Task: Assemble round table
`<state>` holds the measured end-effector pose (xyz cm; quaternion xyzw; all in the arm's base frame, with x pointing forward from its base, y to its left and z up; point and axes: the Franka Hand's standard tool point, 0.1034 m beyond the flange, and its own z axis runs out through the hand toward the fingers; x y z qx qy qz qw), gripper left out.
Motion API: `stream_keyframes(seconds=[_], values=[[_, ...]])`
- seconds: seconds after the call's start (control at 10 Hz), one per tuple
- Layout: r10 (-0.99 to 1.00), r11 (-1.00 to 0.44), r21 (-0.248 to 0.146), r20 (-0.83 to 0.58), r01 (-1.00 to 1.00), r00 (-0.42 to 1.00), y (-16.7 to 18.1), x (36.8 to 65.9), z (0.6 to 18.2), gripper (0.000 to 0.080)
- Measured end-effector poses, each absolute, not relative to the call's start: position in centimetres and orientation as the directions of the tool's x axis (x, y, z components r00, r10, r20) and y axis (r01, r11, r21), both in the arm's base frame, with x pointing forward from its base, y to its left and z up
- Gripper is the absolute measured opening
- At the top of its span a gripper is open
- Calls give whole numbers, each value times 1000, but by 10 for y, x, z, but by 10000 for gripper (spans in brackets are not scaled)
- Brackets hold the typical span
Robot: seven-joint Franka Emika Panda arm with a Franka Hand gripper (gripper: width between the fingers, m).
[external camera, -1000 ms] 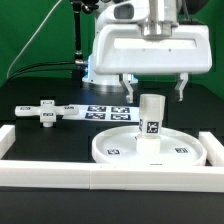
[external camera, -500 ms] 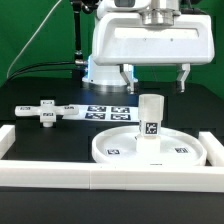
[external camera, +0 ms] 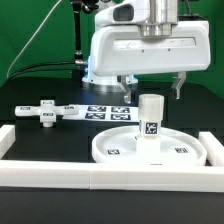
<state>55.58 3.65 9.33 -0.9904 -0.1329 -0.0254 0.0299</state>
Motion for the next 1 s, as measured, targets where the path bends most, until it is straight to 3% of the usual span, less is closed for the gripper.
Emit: stream_keyframes(seconds=[0.1,0.5,0.6,0.7,0.8,1.0], values=[[258,-964,-67,14,258,966,38,557,93,649],[267,-961,-59,40,269,963,37,558,87,649],[289,-955,-57,45,291,956,36,559,87,514],[289,-955,-57,45,291,956,36,559,87,514],[278,-958,-59,45,280,960,36,559,87,404],[260,-963,-60,44,263,965,36,559,87,406]])
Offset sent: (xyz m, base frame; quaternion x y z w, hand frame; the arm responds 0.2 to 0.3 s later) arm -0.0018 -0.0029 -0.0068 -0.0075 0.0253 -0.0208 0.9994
